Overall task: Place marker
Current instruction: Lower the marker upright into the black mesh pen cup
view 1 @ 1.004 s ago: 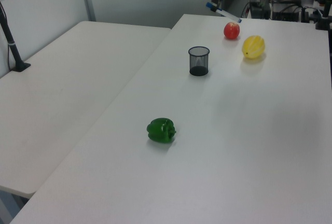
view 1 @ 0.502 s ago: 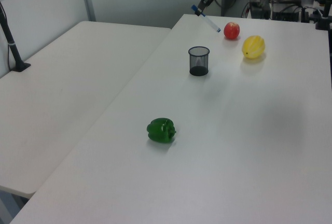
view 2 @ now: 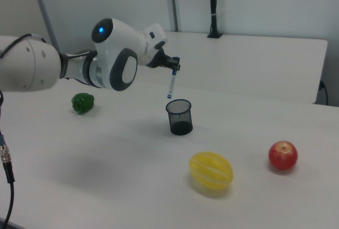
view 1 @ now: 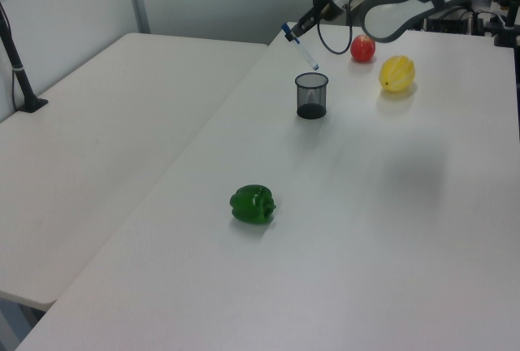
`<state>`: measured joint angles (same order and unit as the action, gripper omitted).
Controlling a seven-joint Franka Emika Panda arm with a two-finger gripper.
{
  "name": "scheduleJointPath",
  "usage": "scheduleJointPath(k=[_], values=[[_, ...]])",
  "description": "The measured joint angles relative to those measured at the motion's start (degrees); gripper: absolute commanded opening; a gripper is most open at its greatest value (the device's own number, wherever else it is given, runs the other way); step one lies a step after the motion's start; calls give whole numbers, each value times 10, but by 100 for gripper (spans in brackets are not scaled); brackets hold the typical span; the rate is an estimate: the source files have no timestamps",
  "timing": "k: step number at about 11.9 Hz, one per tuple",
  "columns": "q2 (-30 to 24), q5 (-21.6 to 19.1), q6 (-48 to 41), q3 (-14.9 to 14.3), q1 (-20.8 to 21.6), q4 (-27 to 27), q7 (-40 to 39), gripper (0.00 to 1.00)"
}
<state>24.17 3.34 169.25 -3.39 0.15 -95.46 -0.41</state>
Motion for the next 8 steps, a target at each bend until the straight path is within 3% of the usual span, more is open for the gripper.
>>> scheduleJointPath(k=[8], values=[[31,0,34,-1,-10,-19,9,17]])
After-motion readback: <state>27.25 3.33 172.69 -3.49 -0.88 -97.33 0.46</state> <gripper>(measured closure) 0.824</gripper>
